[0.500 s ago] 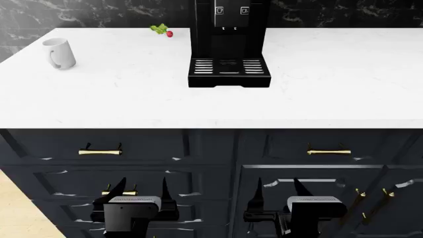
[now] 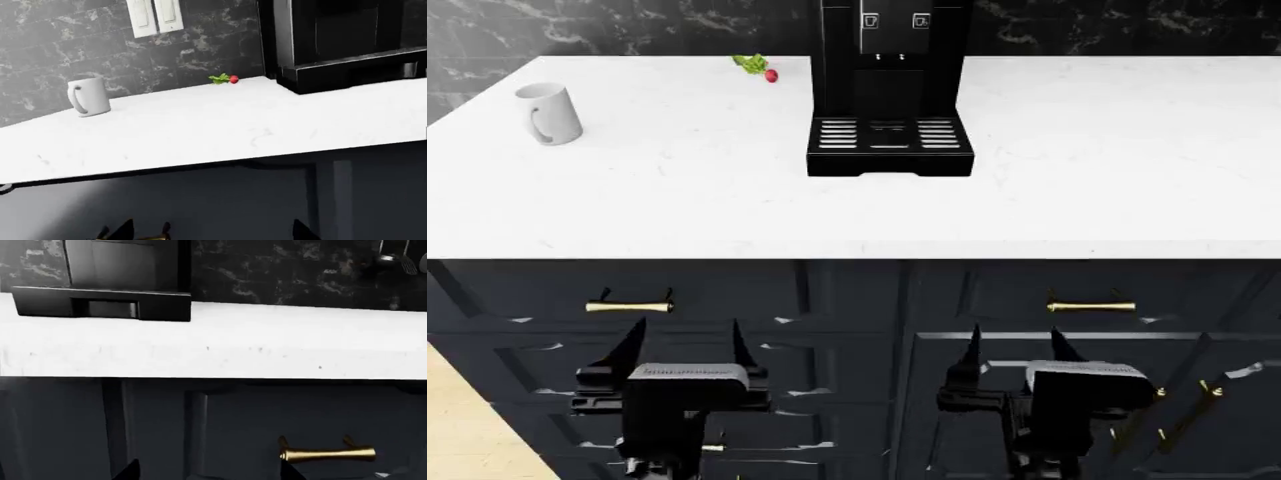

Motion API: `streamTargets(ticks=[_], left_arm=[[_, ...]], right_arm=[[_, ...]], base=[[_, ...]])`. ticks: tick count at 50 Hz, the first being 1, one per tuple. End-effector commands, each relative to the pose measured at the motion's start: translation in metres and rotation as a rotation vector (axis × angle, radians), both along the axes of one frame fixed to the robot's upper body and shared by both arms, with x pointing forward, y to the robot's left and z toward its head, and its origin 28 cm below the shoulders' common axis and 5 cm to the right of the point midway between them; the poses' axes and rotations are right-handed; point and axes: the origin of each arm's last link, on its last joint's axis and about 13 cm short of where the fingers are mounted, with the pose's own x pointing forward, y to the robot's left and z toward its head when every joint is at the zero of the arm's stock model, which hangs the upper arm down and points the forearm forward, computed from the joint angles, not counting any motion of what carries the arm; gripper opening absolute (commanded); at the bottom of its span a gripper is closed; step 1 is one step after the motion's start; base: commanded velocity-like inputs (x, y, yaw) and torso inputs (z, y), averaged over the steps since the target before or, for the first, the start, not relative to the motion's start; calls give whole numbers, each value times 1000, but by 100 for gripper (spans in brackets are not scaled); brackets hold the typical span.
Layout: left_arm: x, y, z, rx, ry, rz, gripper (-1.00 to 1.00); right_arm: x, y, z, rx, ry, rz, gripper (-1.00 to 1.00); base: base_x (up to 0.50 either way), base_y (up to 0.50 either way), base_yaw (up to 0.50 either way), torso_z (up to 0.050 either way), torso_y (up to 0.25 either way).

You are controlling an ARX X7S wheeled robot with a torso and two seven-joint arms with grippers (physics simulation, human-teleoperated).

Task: A wet mug is on the counter and needs to be dried. Pick it up and place it upside down in the open cabinet.

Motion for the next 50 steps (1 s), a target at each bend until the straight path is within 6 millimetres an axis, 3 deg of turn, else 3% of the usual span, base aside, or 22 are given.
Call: streamTargets(ticks=[1, 4, 8, 15, 27, 50], left_arm=[[-20, 22, 104, 60, -206, 112, 100], [-30, 25, 126, 67, -268, 99, 100], [-35, 29, 137, 86, -326, 108, 100], [-37, 35, 148, 109, -370, 134, 100], [-31, 36, 155, 100, -363, 127, 100], [-26, 36, 147, 96, -340, 122, 100]], right_arm=[[-31, -9, 103, -199, -249, -207, 100], [-38, -10, 129, -128, -270, -106, 100], [-39, -15, 149, -20, -340, -123, 100], [-41, -28, 161, -7, -442, -107, 100], [-36, -31, 164, 12, -386, -80, 100], [-31, -26, 163, 25, -364, -30, 100]], base=[[0, 0, 0, 0, 0], [0, 0, 0, 0, 0], [0, 0, 0, 0, 0], [0, 0, 0, 0, 0], [0, 83, 0, 0, 0], [0, 198, 0, 0, 0]])
